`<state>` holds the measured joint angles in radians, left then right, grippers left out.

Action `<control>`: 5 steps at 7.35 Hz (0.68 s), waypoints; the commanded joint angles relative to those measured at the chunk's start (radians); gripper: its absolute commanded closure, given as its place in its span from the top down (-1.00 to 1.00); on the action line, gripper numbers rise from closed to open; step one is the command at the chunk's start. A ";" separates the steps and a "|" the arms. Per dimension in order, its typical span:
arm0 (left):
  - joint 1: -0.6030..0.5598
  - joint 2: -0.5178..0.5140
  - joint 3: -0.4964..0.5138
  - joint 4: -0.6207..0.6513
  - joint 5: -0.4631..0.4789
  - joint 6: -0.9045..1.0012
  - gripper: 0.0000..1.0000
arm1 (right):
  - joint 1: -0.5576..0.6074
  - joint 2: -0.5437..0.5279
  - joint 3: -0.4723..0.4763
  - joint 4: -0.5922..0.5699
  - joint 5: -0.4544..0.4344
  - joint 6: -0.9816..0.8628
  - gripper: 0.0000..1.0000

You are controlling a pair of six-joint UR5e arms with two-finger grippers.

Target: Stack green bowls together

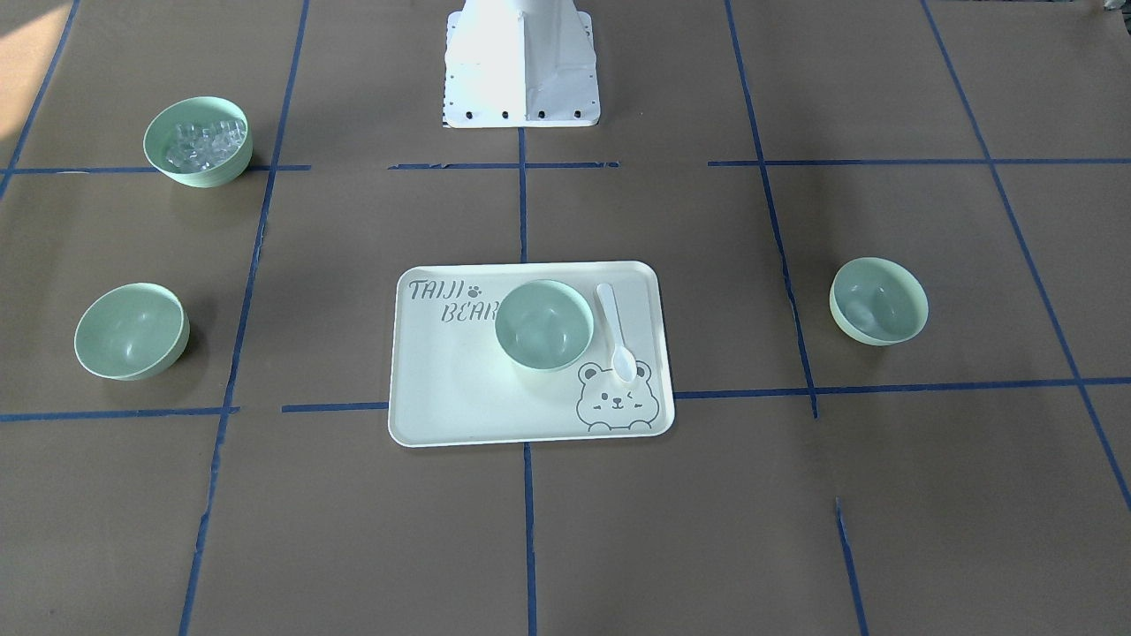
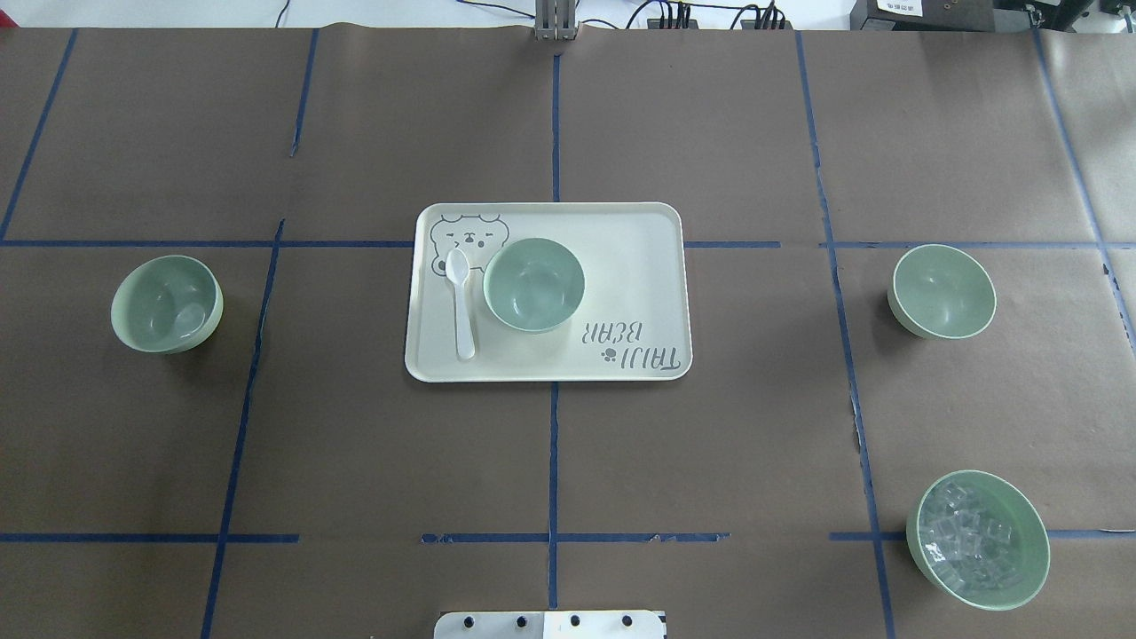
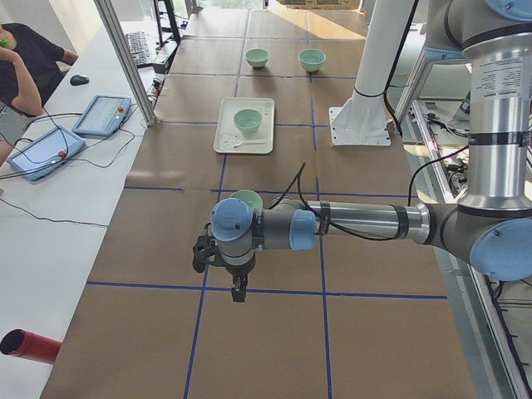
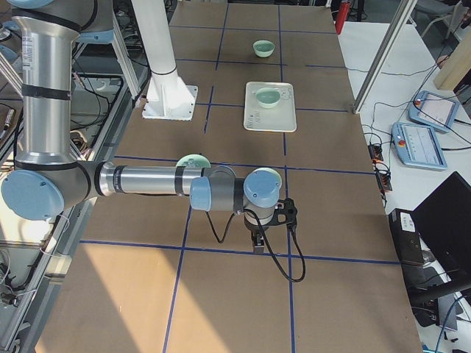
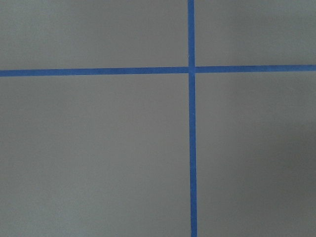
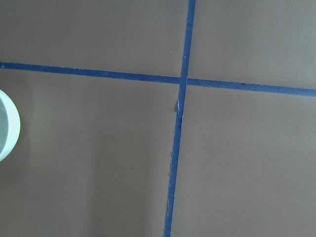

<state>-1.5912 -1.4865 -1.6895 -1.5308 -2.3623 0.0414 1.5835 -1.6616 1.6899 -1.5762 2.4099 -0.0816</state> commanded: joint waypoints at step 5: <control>0.269 -0.052 -0.124 -0.208 -0.005 -0.396 1.00 | -0.002 0.022 0.025 0.013 -0.003 0.000 1.00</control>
<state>-1.4513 -1.5283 -1.7873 -1.6380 -2.3710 -0.1368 1.5821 -1.6421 1.7052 -1.5643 2.4071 -0.0815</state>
